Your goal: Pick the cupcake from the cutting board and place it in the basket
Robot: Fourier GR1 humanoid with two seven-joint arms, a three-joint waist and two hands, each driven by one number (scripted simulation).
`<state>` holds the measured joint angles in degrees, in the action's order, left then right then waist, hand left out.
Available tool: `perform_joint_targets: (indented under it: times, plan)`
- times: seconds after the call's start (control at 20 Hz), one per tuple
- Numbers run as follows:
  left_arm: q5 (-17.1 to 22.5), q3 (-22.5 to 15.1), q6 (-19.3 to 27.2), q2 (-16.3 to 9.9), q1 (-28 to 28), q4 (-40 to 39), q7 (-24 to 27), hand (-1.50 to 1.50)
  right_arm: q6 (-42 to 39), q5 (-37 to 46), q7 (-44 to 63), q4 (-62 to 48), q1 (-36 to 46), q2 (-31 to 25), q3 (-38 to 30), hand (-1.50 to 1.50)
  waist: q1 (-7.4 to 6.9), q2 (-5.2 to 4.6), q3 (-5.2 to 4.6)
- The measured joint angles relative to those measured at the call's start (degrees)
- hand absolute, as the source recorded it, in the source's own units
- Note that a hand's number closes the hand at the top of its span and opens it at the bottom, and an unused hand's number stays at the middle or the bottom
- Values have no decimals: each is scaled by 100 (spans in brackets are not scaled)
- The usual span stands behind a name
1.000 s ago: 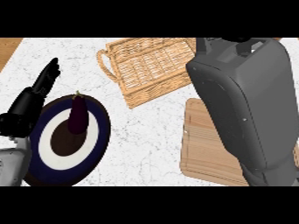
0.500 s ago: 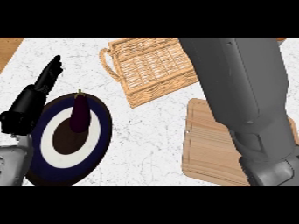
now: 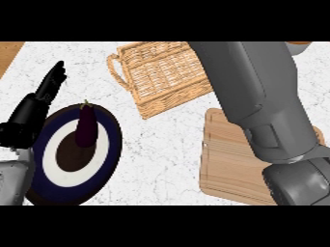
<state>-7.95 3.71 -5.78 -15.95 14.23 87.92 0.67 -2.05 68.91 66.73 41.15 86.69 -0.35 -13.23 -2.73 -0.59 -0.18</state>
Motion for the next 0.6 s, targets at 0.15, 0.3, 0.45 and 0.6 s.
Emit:
perform_joint_targets:
  times: [0.15,0.3,0.45,0.6]
  plan:
    - [-35,-32,46,58,-11,25,-48,0,-122,104,0,-466,205,-13,-73,150,29,8,2]
    - [-17,20,35,32,-51,36,-41,0,-252,14,-46,-788,337,-7,-209,-150,63,23,5]
    - [-9,50,16,24,-133,18,43,0,-273,-128,-116,-1004,457,-10,-436,-150,81,23,7]
    - [-24,36,-2,29,-7,-36,-25,0,-178,-346,-149,-1238,571,-11,-525,-150,70,17,8]
